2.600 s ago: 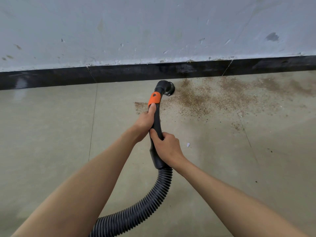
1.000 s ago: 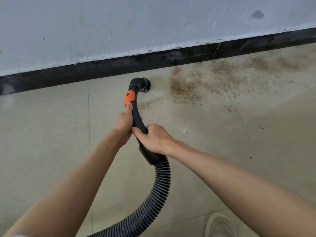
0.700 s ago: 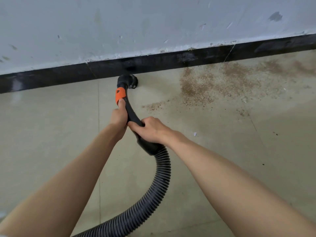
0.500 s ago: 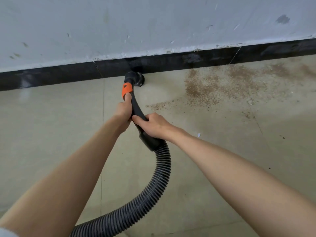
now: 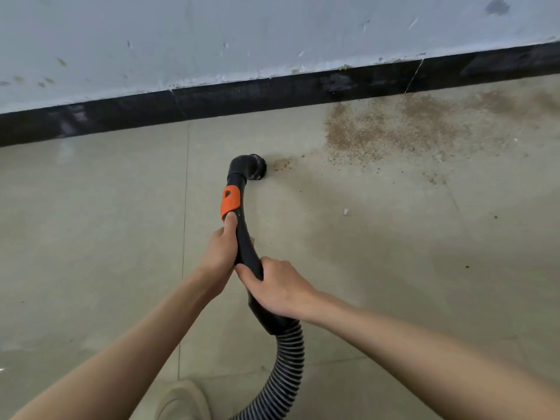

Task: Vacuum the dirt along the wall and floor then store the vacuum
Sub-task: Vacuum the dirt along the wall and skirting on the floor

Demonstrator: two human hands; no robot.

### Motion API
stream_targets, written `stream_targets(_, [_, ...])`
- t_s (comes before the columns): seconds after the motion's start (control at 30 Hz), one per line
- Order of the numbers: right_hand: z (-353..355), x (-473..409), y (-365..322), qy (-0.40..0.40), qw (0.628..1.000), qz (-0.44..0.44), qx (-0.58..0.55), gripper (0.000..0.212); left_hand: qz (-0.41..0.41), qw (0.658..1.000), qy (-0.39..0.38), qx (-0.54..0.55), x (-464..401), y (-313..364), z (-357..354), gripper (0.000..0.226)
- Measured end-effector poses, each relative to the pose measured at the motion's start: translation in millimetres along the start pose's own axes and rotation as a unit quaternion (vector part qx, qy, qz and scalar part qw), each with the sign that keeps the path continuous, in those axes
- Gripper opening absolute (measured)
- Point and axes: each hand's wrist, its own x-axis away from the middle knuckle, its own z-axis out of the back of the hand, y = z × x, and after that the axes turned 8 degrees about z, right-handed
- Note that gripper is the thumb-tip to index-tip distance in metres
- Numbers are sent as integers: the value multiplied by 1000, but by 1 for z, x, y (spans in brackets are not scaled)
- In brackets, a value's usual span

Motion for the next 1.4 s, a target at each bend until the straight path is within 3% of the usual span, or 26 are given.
stream_targets(0.33, [30, -2, 22, 91, 994, -42, -34, 46, -27, 994, -94, -59, -15, 24, -50, 43])
stream_targets(0.6, [44, 2, 24, 119, 990, -60, -42, 44, -23, 983, -148, -105, -10, 39, -68, 47])
stream_targets(0.83, [24, 17, 13, 92, 994, -42, -41, 45, -30, 985, -113, -124, -2, 17, -41, 49])
stream_targets(1.07, [-10, 28, -1, -1, 1000, 5, -21, 48, -14, 999, -34, -31, 15, -23, 8, 47])
stream_targets(1.4, [-2, 65, 19, 49, 997, -44, -26, 43, 5, 992, -99, -78, 36, -30, -27, 45])
